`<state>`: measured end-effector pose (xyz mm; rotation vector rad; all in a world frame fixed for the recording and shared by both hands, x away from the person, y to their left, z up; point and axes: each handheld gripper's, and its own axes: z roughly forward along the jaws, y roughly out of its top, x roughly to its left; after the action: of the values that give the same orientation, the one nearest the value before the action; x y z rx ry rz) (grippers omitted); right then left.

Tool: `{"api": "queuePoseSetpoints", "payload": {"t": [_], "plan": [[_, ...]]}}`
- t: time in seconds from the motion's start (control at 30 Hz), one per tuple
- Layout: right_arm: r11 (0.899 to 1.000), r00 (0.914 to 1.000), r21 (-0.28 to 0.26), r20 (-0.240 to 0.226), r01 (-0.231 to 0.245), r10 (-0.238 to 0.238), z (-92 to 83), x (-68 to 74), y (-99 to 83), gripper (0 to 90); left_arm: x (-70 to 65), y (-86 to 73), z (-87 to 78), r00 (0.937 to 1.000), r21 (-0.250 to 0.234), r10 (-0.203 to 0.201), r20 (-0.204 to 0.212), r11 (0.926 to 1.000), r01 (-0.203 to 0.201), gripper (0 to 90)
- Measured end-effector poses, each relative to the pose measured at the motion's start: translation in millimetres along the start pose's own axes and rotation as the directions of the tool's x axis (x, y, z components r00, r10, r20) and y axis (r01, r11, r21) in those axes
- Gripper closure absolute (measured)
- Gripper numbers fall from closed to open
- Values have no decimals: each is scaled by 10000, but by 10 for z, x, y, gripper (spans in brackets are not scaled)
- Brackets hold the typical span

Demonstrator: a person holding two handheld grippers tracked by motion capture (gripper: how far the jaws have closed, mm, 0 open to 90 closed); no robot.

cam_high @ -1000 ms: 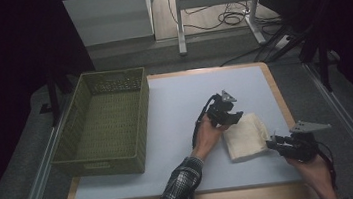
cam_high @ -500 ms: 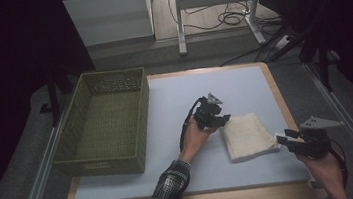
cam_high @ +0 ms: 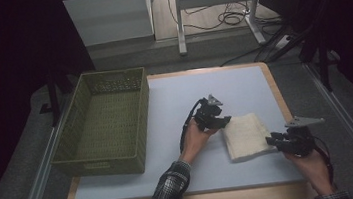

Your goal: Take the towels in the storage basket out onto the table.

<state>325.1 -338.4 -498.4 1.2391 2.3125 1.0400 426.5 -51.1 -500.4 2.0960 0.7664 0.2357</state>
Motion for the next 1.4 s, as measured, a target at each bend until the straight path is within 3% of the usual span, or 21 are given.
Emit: {"api": "queuePoseSetpoints", "payload": {"t": [0.03,0.2,0.27,0.37,0.4,0.5,0.57,0.6,0.67,0.83,0.87,1.0,1.07,1.2,1.4], "plan": [[9999,9999,47,58,153,-153,15,19,8,886,-2,2,-4,10000,-20,12,-7,10000,-12,510],[9993,9990,-226,348,299,-291,-107,44,50,889,-3,20,-12,10000,-70,-5,-13,10000,5,509],[9998,9974,-12,693,214,-212,-121,-22,37,888,-7,24,-7,10000,-72,-2,1,10000,2,506],[9998,9986,203,530,-37,26,-76,-77,-2,871,-15,17,8,10000,-46,34,-9,10000,-34,502],[9991,9988,408,485,-120,100,-21,-89,-40,771,-11,8,26,10000,20,30,-45,10000,-30,502],[9976,9983,675,573,-173,134,53,-73,-78,618,7,-2,50,10000,105,-5,-53,9999,5,501],[9969,9970,782,768,-86,26,70,-64,-86,612,7,-3,59,10000,98,-20,-48,9999,20,502],[9968,9967,783,806,-140,77,86,-48,-103,678,3,-2,73,10000,150,22,-20,9999,-22,502],[9968,9982,775,585,-197,152,81,-35,-110,811,-11,7,96,10000,171,36,0,9998,-36,502],[9964,9987,730,304,-436,415,82,-34,-115,869,-48,32,162,9999,382,103,61,9992,-105,529],[9958,9979,663,165,-634,624,63,-44,-115,871,-62,35,207,9997,705,255,-31,9972,-252,584],[9978,9981,249,-47,-606,608,-19,-18,-70,872,-66,13,236,9992,967,386,-51,9946,-380,822],[9986,9986,140,-129,-508,510,-59,8,-30,872,-64,12,228,9995,923,323,1,9952,-322,858],[9993,9989,-100,-325,-348,345,-117,68,55,872,-26,33,115,9995,727,316,20,9969,-317,865],[9986,9961,-457,-836,251,-288,-142,301,279,872,72,53,-147,9994,413,292,-198,9987,-283,869]]}}
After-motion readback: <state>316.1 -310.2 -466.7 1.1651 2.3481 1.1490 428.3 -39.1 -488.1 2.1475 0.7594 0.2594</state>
